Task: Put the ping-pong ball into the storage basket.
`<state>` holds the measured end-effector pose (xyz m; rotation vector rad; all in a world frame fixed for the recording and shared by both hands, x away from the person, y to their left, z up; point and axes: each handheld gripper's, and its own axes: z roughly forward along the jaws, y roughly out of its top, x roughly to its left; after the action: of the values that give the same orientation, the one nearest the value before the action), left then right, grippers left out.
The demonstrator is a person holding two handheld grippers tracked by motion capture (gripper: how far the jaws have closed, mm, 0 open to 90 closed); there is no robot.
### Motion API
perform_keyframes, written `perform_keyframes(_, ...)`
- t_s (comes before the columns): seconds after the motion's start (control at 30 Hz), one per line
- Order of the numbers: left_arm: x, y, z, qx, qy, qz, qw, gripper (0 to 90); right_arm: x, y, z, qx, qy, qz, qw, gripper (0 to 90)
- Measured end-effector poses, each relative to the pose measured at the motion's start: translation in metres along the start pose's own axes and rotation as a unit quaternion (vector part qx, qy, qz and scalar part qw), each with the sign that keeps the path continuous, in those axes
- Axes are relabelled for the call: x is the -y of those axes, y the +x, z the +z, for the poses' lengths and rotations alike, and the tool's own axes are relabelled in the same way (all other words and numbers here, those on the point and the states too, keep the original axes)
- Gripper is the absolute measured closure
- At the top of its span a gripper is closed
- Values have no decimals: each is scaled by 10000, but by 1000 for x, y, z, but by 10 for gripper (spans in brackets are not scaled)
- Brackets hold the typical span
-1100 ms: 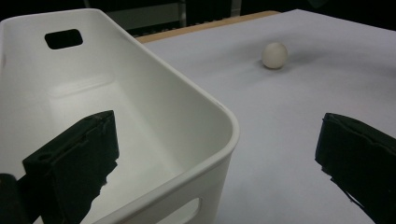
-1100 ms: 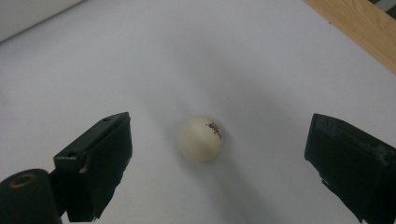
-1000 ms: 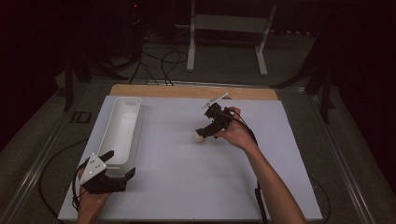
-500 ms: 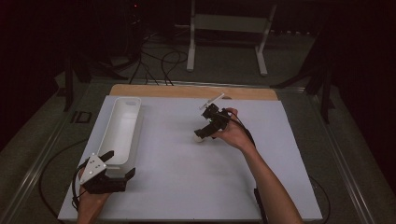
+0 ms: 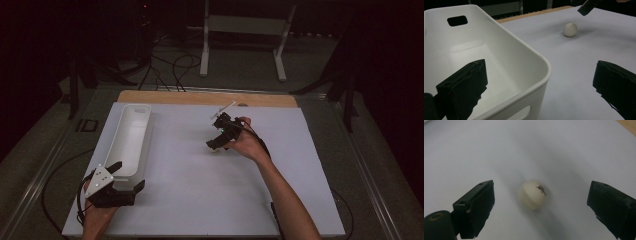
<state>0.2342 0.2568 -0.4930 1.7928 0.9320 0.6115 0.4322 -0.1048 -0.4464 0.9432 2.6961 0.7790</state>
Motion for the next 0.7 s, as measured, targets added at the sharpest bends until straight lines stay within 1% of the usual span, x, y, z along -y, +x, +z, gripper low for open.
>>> perform_keyframes(0.1,0,0,0,-1,2,0,10000,1,0,-1,2,0,23,17,10000,70)
perform_keyframes(0.13,0,0,0,1,2,-1,10000,1,0,-1,3,0,40,59,10000,70)
perform_keyframes(0.27,0,0,0,1,0,1,10000,1,0,-1,4,-9,66,8,10000,70)
perform_keyframes(0.4,0,0,0,1,0,2,10000,1,-1,-1,5,-8,67,31,10000,70)
perform_keyframes(0.57,0,0,0,0,0,2,10000,1,-1,0,8,6,137,42,9999,70)
perform_keyframes(0.63,0,0,0,1,0,1,10000,1,-1,-1,11,13,165,2,9999,70)
perform_keyframes(0.7,0,0,0,2,1,3,10000,1,-1,-1,12,20,188,25,9998,70)
